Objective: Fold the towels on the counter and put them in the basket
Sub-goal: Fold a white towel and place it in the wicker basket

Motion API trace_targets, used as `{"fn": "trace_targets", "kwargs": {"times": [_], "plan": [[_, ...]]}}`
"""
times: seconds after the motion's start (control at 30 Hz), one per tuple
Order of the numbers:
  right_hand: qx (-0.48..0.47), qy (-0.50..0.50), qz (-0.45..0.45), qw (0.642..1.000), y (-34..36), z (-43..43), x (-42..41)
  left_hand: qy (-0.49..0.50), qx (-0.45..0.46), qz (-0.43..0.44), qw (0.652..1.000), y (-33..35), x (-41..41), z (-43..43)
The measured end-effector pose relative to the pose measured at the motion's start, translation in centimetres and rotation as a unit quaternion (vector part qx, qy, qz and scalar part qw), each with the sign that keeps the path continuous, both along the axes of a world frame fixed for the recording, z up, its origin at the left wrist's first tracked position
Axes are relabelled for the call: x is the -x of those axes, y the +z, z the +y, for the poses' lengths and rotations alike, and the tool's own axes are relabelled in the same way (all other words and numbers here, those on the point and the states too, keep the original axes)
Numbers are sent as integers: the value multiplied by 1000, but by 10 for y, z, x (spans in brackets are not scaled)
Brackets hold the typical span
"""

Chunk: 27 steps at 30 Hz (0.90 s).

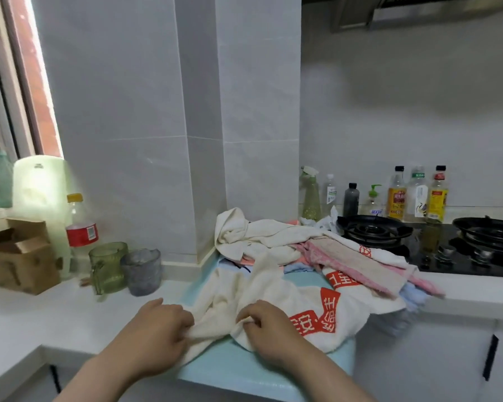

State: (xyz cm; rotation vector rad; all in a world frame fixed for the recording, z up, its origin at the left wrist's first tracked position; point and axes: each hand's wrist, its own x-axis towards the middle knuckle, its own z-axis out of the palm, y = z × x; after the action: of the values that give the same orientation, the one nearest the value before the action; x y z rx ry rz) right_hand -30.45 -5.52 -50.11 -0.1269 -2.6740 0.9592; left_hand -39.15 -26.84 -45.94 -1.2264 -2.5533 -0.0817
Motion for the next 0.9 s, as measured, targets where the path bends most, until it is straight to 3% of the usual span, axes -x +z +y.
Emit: {"fn": "trace_targets", "kwargs": {"times": [0.1,0.2,0.27,0.33,0.4,0.63,0.73,0.77,0.9], "plan": [[-27,-11,11,1000,-1,1,2,58,28,7,998,5,10,-19],[-6,-11,21,1000,-4,0,1,66,-102,-174,977,11,15,-28],[29,-8,29,999,-4,0,-1,54,-247,-285,925,13,9,-20],[74,-6,40,996,-2,2,-3,66,-371,-325,867,11,6,-1],[125,-19,53,991,0,4,-5,74,-441,-353,822,9,6,26],[307,-91,67,945,5,19,-3,30,-530,-508,678,-18,-2,87],[330,-101,55,937,9,27,-2,0,-541,-565,623,-26,2,88],[331,-97,54,937,8,27,-1,-21,-536,-577,616,-27,4,88],[320,-82,70,941,1,26,0,-66,-498,-570,650,-33,3,91]]}}
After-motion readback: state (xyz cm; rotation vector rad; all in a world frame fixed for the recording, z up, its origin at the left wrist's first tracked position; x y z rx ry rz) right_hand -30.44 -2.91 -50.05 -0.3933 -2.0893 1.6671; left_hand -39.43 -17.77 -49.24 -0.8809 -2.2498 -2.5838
